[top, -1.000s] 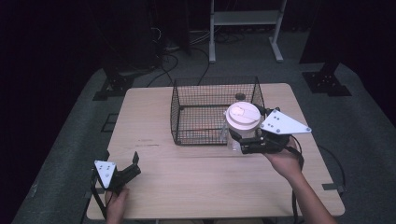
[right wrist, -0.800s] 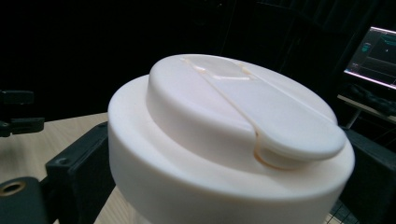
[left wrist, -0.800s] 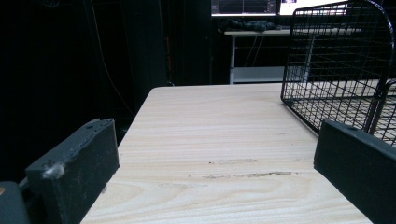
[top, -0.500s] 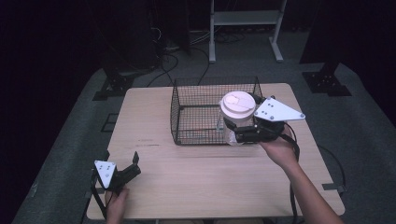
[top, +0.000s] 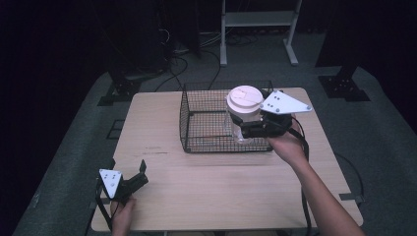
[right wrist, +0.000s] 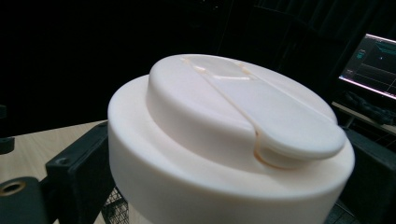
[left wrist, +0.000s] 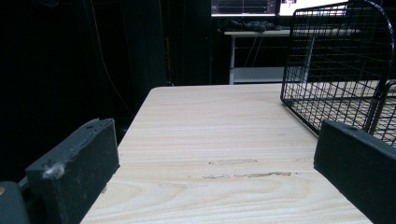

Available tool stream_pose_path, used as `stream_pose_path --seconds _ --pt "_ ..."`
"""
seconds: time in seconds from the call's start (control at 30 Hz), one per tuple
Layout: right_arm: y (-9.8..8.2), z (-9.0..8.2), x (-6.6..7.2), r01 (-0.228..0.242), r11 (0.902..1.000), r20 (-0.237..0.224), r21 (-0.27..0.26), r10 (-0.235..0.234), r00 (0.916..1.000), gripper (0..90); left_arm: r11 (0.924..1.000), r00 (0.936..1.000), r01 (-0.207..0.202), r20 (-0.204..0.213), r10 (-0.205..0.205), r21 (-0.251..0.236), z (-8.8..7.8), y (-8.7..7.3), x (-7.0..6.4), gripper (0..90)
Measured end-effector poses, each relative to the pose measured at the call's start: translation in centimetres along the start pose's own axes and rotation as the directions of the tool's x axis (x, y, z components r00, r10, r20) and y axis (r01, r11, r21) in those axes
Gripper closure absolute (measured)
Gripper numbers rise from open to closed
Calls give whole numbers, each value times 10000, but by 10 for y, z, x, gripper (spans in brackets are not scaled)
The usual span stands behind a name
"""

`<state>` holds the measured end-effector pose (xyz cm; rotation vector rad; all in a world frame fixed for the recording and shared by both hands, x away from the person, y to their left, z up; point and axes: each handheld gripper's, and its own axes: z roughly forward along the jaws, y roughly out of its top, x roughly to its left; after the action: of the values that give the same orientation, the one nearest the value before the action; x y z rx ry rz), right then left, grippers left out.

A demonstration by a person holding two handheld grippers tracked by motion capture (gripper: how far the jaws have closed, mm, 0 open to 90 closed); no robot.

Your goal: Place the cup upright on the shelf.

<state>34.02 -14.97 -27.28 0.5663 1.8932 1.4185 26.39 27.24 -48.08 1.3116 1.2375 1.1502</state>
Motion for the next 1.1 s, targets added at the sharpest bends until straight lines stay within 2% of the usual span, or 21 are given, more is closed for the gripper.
stream_pose_path --seconds 0.53,0.73,1.1 --pt "6 30 -6 -51 9999 185 105 49 9998 44 10000 10000 31 10 -31 -5 0 0 0 0" --pt "1 50 -10 -106 9993 297 350 96 9995 44 10000 10000 48 2 -48 -14 0 0 1 0" --pt "-8 76 -13 -204 9989 397 420 187 9990 44 9999 9999 116 23 -116 -23 0 0 1 0"
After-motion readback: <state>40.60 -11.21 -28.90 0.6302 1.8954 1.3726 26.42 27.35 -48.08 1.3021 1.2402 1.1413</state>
